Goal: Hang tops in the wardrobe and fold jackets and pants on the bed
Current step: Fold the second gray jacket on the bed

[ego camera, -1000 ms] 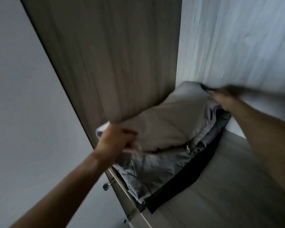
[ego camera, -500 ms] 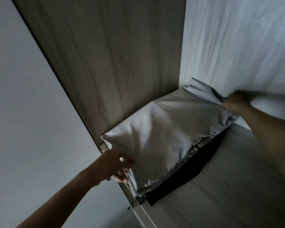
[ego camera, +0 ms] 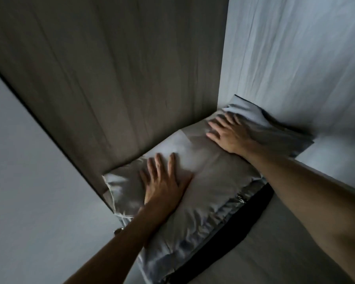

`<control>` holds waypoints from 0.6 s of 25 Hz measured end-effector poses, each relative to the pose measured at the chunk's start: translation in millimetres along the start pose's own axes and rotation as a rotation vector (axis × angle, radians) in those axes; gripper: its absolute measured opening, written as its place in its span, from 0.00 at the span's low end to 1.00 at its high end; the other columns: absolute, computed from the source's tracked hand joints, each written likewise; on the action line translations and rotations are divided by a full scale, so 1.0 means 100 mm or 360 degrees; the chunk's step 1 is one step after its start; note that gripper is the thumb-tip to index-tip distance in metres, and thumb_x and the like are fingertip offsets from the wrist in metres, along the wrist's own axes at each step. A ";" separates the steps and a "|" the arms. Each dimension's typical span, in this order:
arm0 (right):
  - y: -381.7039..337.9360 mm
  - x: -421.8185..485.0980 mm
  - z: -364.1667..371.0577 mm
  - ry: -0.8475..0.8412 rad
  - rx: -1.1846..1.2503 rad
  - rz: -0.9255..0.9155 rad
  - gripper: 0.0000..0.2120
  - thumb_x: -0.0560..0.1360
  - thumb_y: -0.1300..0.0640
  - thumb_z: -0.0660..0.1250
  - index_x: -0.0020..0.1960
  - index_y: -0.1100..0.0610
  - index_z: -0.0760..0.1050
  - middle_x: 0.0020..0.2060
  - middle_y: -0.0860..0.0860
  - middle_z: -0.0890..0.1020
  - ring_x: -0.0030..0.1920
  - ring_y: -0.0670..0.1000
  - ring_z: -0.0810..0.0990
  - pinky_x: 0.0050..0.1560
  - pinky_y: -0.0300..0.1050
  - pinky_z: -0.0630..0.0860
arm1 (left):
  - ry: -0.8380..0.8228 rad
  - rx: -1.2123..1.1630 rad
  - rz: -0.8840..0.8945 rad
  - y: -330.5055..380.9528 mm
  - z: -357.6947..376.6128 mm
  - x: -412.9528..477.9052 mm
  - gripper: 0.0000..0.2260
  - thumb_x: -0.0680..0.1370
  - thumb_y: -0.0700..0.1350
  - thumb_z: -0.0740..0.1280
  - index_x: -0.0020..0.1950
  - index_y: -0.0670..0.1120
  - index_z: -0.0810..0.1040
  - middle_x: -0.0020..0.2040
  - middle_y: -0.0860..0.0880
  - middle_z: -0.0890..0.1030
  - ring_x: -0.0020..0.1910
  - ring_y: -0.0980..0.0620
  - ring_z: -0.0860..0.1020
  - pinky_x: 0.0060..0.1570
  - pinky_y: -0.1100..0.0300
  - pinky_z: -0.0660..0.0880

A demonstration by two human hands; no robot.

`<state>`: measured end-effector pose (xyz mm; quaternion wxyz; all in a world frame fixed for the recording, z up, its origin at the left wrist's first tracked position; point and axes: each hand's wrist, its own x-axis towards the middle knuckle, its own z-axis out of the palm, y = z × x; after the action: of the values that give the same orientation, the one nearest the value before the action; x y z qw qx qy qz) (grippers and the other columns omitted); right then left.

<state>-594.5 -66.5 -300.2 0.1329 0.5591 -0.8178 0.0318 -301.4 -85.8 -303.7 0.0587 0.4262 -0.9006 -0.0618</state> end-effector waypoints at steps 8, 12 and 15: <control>0.58 0.18 0.40 0.0127 0.0093 0.0327 0.38 0.76 0.39 0.38 0.72 0.58 0.69 0.72 0.56 0.71 0.71 0.58 0.68 0.72 0.55 0.60 | 0.0102 0.0112 -0.0088 -0.02 0.26 0.09 0.38 0.76 0.71 0.44 0.80 0.51 0.55 0.75 0.30 0.58 0.72 0.30 0.60 0.68 0.32 0.56; 0.26 0.10 -0.07 0.0374 0.0284 0.0224 0.29 0.79 0.42 0.50 0.68 0.61 0.73 0.66 0.59 0.75 0.66 0.61 0.73 0.67 0.54 0.67 | 0.0036 -0.0060 0.0087 0.12 -0.03 -0.09 0.44 0.70 0.75 0.34 0.80 0.51 0.39 0.79 0.35 0.41 0.78 0.35 0.42 0.74 0.35 0.44; -0.04 -0.41 -0.20 0.0460 0.0281 -0.0327 0.24 0.81 0.44 0.55 0.69 0.57 0.74 0.68 0.55 0.75 0.67 0.56 0.72 0.68 0.53 0.67 | -0.0055 -0.0021 0.0393 0.31 0.08 -0.37 0.43 0.71 0.76 0.34 0.80 0.53 0.40 0.79 0.37 0.38 0.77 0.36 0.37 0.74 0.34 0.43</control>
<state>-573.2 -27.5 -292.0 0.2019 0.6388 -0.7228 0.1696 -303.4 -37.3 -308.0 0.0532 0.3106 -0.9466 -0.0674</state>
